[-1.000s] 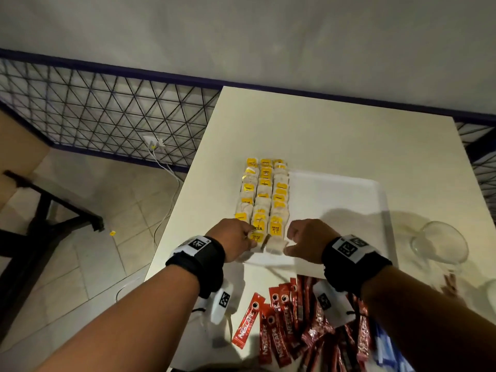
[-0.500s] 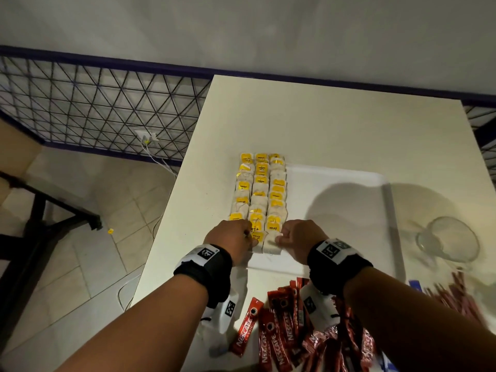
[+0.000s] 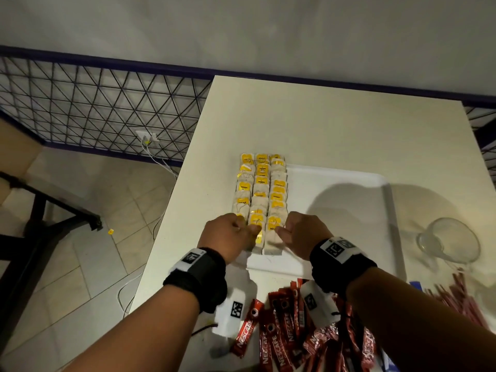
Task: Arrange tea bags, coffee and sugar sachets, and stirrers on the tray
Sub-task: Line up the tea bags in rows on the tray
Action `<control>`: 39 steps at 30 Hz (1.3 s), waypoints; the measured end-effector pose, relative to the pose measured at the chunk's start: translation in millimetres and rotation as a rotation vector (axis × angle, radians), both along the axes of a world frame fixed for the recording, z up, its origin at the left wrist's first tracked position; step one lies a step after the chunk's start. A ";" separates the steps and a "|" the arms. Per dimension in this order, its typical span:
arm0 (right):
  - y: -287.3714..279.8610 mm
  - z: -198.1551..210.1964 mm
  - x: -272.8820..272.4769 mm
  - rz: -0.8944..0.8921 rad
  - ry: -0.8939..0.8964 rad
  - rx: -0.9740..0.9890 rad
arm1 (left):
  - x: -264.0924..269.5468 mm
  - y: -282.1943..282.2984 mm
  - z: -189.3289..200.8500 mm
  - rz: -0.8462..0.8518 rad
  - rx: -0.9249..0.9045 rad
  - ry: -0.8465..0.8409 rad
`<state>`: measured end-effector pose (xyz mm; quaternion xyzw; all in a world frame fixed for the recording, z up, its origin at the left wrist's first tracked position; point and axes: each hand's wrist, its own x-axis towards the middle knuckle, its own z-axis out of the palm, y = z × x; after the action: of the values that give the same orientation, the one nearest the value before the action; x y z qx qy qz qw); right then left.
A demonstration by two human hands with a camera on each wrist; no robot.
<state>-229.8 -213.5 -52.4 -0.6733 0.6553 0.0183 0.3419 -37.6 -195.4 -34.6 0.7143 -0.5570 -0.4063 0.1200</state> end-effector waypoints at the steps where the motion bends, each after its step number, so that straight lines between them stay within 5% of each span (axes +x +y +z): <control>1: -2.0 4.9 0.5 -0.034 -0.046 -0.050 | 2.1 1.2 2.6 0.153 0.025 0.223; 5: -7.8 32.0 15.3 -0.021 -0.326 -0.299 | 7.3 4.8 20.0 0.642 0.357 1.153; 8: -5.2 56.2 33.1 0.110 -0.425 -0.420 | 11.6 5.8 22.5 0.739 0.370 1.404; 14: 4.3 74.8 56.2 0.351 -0.250 -0.376 | 10.2 13.2 33.2 0.765 0.283 1.523; 17: 4.7 79.3 55.7 0.313 -0.176 -0.370 | 8.6 17.3 38.1 0.738 0.236 1.532; 26: 4.6 93.3 50.7 0.191 -0.420 -0.190 | 8.1 19.3 43.2 0.683 0.196 1.465; 39: 11.5 100.8 51.7 0.172 -0.315 -0.301 | 1.1 17.8 54.3 0.669 0.159 1.534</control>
<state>-178.1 -202.0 48.4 -0.7647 0.5292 -0.1558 0.3331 -36.5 -177.6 19.8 0.3738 -0.0495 -0.7602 0.5291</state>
